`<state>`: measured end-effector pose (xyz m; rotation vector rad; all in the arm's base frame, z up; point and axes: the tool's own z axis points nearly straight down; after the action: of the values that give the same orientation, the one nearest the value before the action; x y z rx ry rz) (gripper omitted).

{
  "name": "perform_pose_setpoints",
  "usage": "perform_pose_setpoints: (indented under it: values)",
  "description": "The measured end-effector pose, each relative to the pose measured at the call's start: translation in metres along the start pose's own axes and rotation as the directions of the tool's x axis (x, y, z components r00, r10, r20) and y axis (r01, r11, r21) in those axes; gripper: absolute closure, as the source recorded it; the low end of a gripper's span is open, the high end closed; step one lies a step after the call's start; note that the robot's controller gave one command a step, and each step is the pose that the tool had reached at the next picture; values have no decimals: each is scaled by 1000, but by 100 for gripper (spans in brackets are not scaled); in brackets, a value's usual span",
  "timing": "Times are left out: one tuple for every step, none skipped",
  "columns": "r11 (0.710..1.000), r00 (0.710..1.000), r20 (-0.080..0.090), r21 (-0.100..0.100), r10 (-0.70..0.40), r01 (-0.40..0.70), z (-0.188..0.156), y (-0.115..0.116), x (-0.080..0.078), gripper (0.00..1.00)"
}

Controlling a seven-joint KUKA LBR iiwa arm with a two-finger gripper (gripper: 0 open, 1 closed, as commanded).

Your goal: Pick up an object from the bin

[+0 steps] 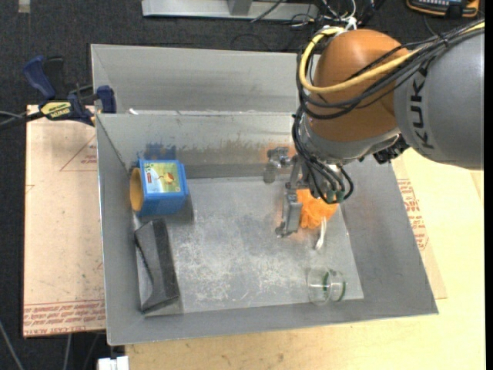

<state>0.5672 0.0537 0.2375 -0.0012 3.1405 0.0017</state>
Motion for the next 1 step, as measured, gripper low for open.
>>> perform_pose_setpoints:
  values:
    - [1000,1000,3,0,1,-1,67,-36,-5,0]
